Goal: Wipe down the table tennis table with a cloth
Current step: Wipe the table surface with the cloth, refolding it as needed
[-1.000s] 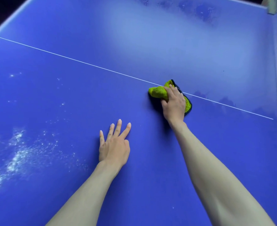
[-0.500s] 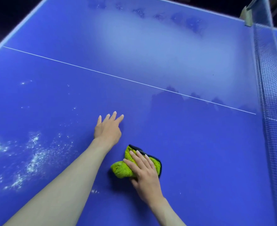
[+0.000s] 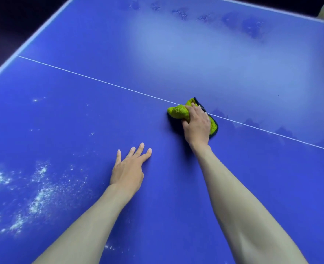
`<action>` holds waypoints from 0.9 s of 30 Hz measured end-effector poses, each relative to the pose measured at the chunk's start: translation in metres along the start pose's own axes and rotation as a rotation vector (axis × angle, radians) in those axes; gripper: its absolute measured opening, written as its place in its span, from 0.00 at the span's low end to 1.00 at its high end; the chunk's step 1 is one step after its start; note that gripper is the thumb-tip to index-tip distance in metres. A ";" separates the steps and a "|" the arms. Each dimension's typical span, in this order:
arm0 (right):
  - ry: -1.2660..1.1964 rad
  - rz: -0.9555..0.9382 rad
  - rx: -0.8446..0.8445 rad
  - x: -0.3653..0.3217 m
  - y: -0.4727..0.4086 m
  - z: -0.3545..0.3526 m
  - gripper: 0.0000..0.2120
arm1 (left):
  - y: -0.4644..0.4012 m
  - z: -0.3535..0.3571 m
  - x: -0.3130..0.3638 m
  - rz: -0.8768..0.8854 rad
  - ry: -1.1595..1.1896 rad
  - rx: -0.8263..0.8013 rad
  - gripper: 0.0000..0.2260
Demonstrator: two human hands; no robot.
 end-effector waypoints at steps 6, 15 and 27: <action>-0.027 -0.101 -0.056 -0.008 0.119 0.009 0.31 | 0.005 -0.002 0.000 0.001 0.018 0.012 0.40; 0.018 -0.221 -0.188 -0.017 0.346 0.029 0.40 | 0.016 -0.047 0.005 0.051 0.098 0.052 0.33; 0.015 -0.041 0.001 -0.061 0.126 0.043 0.33 | 0.026 -0.056 -0.126 0.157 0.030 0.254 0.28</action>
Point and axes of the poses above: each hand's wrist, its own y-axis away from the middle knuckle, its own z-axis out of the palm, x = y × z, the point moved 5 cm from there along -y, towards the middle knuckle, and after that the axes turned 10 degrees about z, right-handed, at the moved point
